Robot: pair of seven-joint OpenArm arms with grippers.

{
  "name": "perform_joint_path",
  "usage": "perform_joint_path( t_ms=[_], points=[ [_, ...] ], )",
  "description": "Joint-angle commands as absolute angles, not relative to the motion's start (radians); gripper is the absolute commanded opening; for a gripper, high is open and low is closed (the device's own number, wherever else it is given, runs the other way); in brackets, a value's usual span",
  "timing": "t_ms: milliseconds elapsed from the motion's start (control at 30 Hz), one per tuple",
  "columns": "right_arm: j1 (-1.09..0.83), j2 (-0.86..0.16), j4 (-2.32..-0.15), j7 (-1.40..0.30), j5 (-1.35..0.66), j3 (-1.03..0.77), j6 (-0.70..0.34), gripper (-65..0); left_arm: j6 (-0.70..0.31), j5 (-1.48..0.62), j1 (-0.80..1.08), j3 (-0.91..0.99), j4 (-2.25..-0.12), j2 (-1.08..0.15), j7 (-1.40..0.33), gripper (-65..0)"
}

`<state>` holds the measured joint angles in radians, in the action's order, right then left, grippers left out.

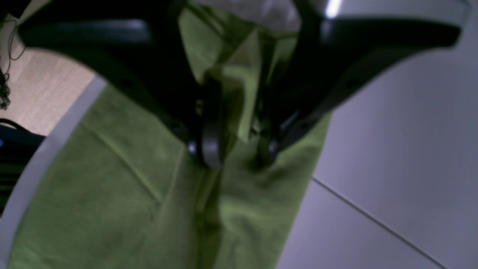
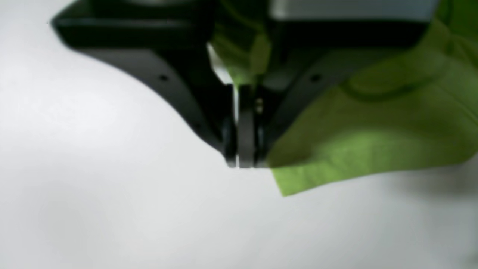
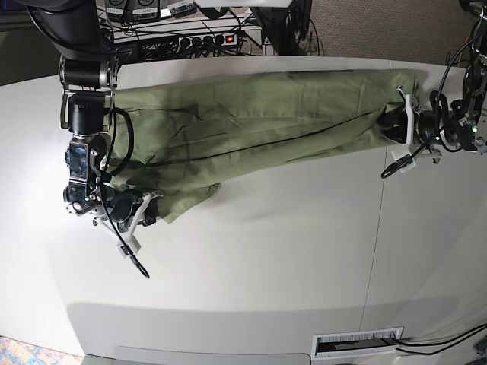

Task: Fold the T-shirt properly
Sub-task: 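Lower the folded edge onto the shirt while both grippers hold it, then release and regrasp the strip end with the right gripper, smoothing it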

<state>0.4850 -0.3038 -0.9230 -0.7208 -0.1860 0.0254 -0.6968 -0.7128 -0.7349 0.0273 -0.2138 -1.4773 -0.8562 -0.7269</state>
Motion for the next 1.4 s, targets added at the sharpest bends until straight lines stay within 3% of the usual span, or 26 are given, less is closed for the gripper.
perform_joint_path(
  t_ms=[0,100,267,700,933,1067,1100,1200,1233,1367],
  points=[
    [0.513,-0.310,-0.937,-0.733,-0.194,0.021,-0.698,-65.0,-0.698,-0.692,0.028,-0.212,-1.474,-0.876,-0.777,-46.9],
    [0.513,-0.310,-0.937,-0.746,-0.200,0.021,-0.698,-65.0,-0.698,-0.692,0.028,-0.212,-1.474,-0.876,-0.777,-46.9],
    [0.516,-0.311,-0.971,-0.837,-0.386,0.020,-0.698,-65.0,-0.698,-0.692,0.028,-0.212,-1.474,-0.876,-0.777,-46.9],
    [0.515,-0.311,-1.220,-1.182,-0.649,0.020,-0.698,-65.0,-0.698,-0.692,0.028,-0.212,-1.474,-0.876,-0.777,-46.9],
    [0.515,-0.310,-1.262,-1.184,-0.508,0.020,-0.698,-65.0,-0.698,-0.692,0.028,-0.212,-1.474,-0.876,-0.777,-46.9],
    [0.515,-0.311,-1.261,-1.051,-0.327,0.020,-0.698,-65.0,-0.698,-0.692,0.028,-0.212,-1.474,-0.876,-0.773,-46.9],
    [0.513,-0.311,-1.260,-1.006,-0.299,0.020,-0.698,-63.3,-0.698,-0.692,0.028,-0.212,-1.474,-0.876,-0.769,-46.9],
    [0.512,-0.310,-1.242,-0.953,-0.286,0.020,-0.698,-46.0,-0.698,-0.692,0.028,-0.212,-1.474,-0.876,-0.768,-46.9],
    [0.512,-0.310,-1.230,-0.940,-0.286,0.020,-0.698,-43.2,-0.698,-0.692,0.028,-0.212,-1.474,-0.876,-0.769,-46.9],
    [0.512,-0.310,-1.158,-0.856,-0.231,0.020,-0.698,-42.9,-0.698,-0.692,0.028,-0.212,-1.474,-0.876,-0.768,-46.9]
  ],
)
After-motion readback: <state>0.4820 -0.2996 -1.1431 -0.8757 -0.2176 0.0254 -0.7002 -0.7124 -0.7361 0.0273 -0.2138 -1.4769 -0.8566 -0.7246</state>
